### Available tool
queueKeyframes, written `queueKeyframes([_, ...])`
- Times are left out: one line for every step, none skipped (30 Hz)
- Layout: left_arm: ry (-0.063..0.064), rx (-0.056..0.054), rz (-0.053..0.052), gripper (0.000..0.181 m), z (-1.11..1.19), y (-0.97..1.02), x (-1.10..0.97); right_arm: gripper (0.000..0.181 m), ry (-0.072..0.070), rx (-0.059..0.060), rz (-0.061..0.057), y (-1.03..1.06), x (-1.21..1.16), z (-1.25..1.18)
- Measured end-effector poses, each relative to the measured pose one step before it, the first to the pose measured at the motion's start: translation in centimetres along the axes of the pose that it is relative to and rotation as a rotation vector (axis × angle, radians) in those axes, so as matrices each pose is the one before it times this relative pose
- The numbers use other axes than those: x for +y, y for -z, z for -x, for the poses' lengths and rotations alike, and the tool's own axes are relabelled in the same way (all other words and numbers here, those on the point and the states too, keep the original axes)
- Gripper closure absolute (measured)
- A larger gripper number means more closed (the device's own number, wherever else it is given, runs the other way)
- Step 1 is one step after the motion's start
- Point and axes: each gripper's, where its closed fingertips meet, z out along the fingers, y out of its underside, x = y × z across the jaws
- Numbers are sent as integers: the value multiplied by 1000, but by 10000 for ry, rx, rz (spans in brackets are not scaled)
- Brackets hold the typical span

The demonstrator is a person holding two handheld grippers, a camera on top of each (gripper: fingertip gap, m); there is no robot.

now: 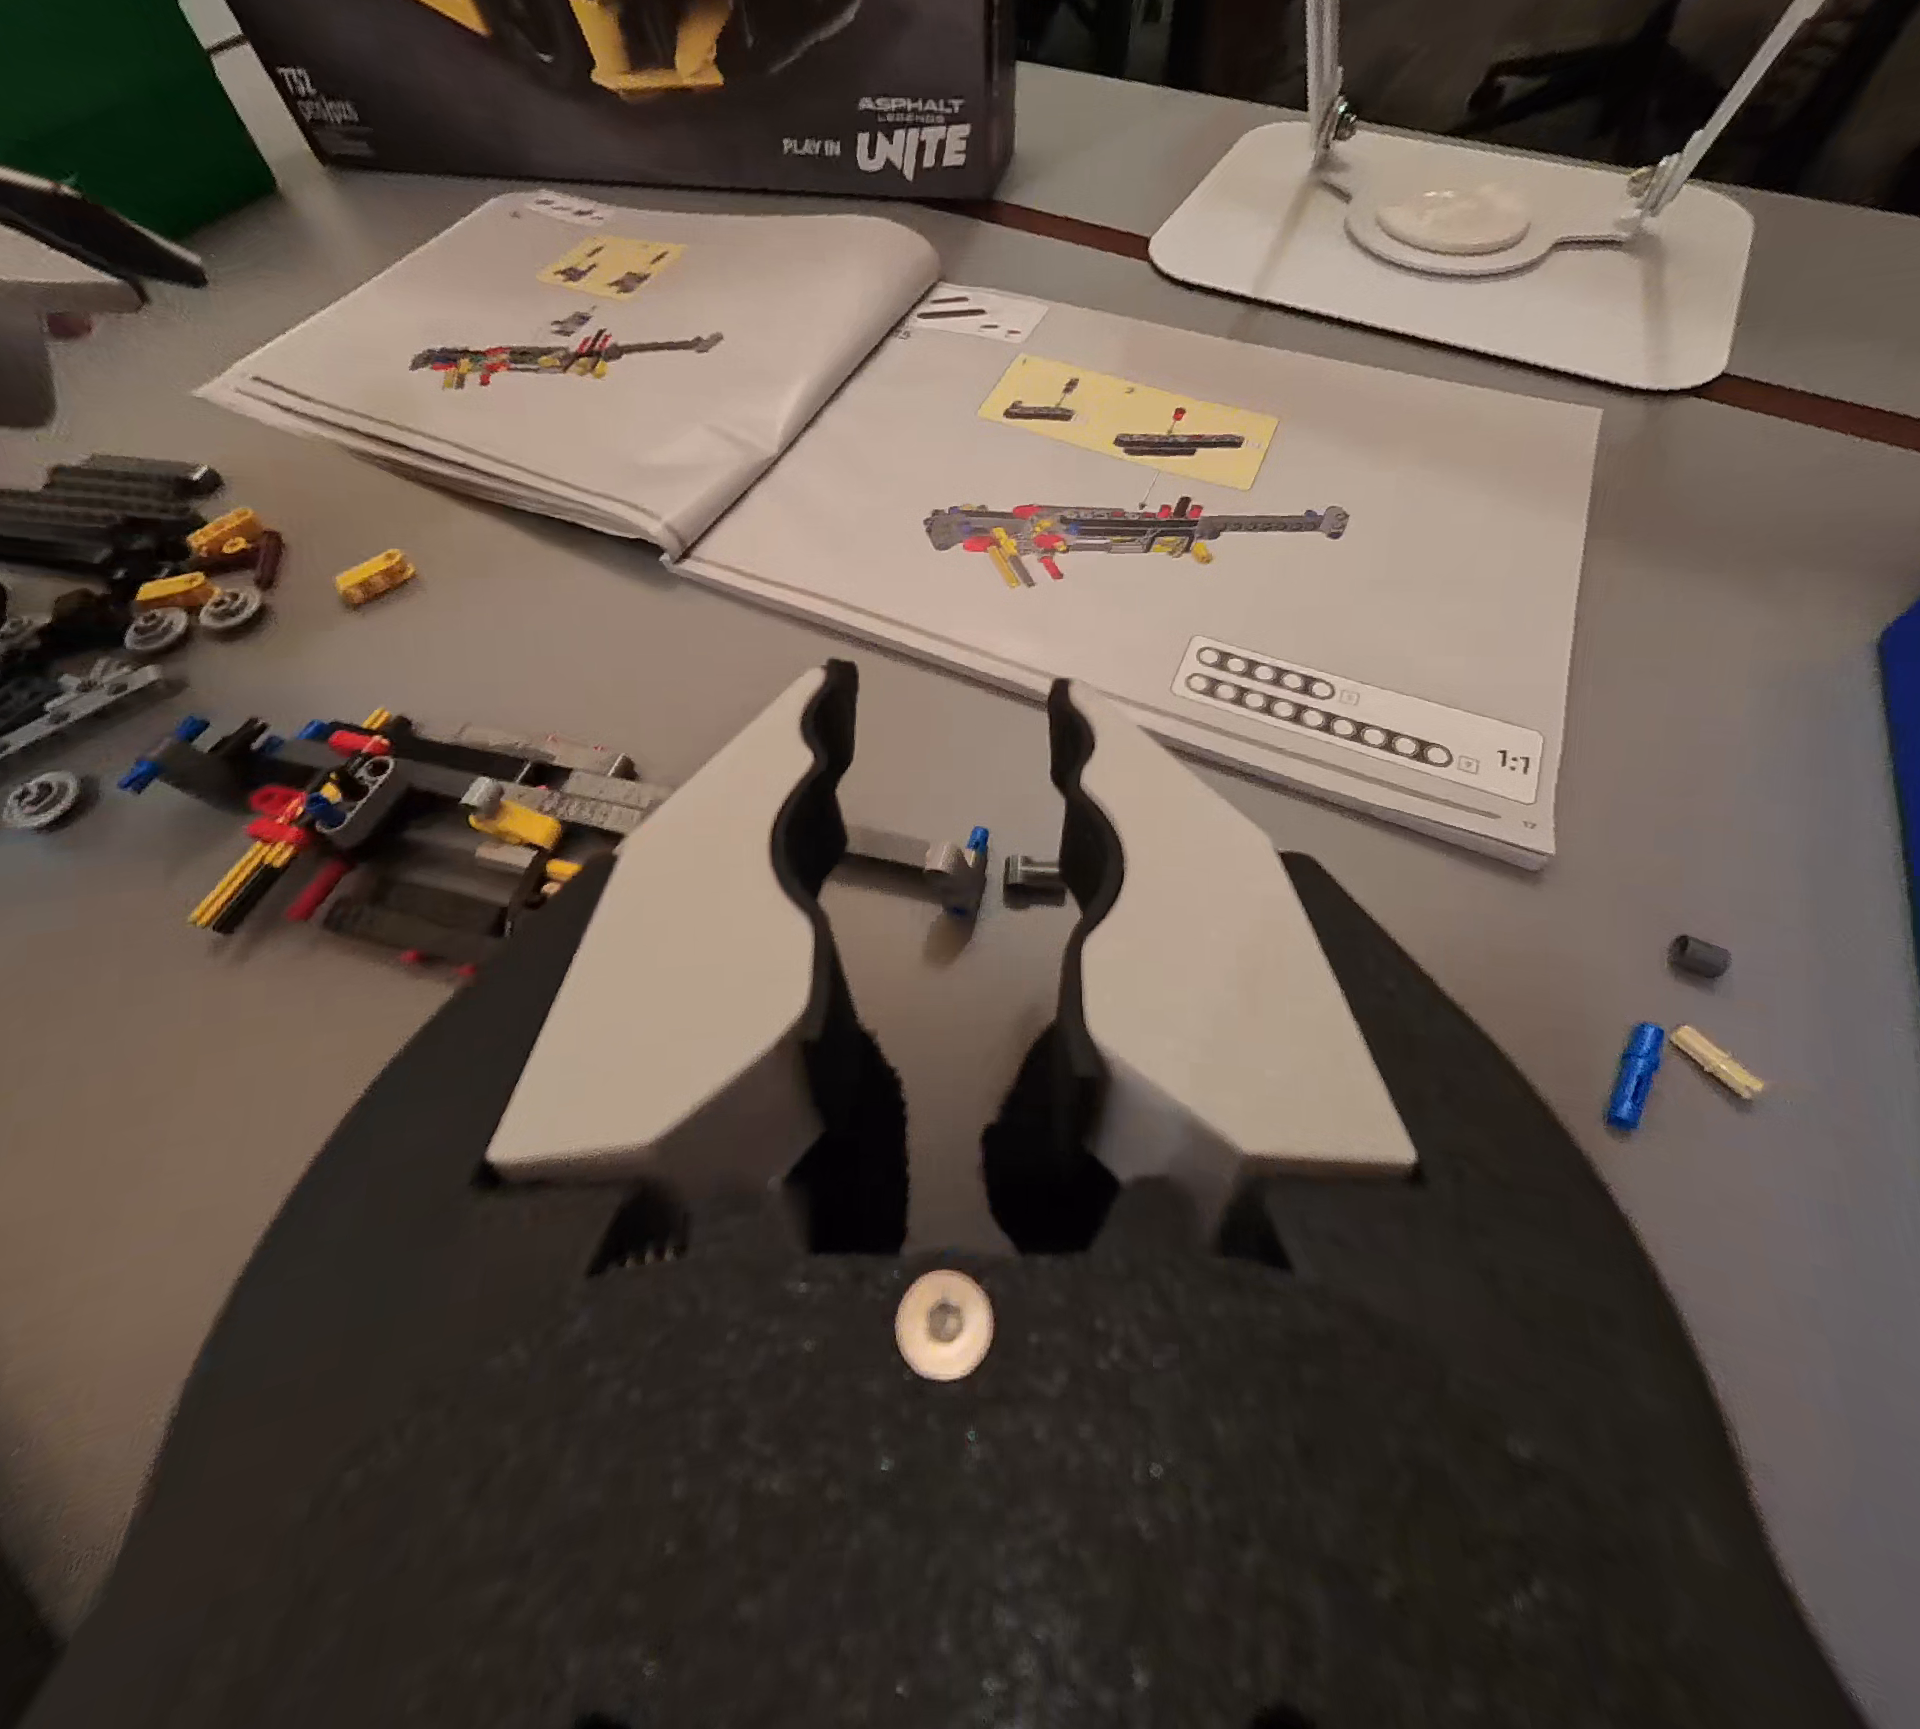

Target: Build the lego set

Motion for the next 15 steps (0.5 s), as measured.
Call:
queueKeyframes([450, 256, -70, 162, 52, 188, -22, 145, -24, 50, -215, -134, 107, -123])
queueKeyframes([439, 225, -101, 161, 46, 197, -97, 147, 75, 157, -103, -37, 361, -245])
queueKeyframes([346, 267, -48, 159, -110, 157, -38, 147, 149, 170, 103, 106, 496, -215])
queueKeyframes([171, 240, 36, 158, -171, 79, 80, 148, 213, 128, 148, 263, 328, -138])
queueKeyframes([-18, 72, 108, 153, -16, -38, 213, 151, 221, 167, -21, 334, 76, -163])
queueKeyframes([-180, -109, 175, 150, 145, -129, 339, 155, 160, 204, -88, 315, 56, -210])
queueKeyframes([-265, -180, 182, 148, 174, -212, 371, 159, 84, 233, -57, 213, 129, -259])
queueKeyframes([-238, -78, 137, 144, -62, -231, 316, 161, 71, 189, 15, 120, 157, -233])
queueKeyframes([-146, 41, 115, 139, -261, -236, 265, 163, 41, 120, 39, -8, 134, -166])
queueKeyframes([-79, 49, 93, 133, -265, -237, 212, 164, -10, 19, 29, -100, 58, -60])
queueKeyframes([-76, -4, 88, 131, -169, -173, 203, 164, -125, -59, 73, -143, 66, 1])
queueKeyframes([-165, 48, 156, 130, -235, -131, 278, 164, -192, -152, 120, -195, 138, 92])
queueKeyframes([-255, -7, 176, 127, -152, -72, 288, 164, -227, -166, 171, -209, 211, 67])
queueKeyframes([-243, -108, 108, 126, 16, -36, 188, 164, -201, -130, 165, -206, 236, -3])
queueKeyframes([-177, 1, 108, 125, -86, -7, 198, 164, -140, -119, 137, -131, 177, -30])
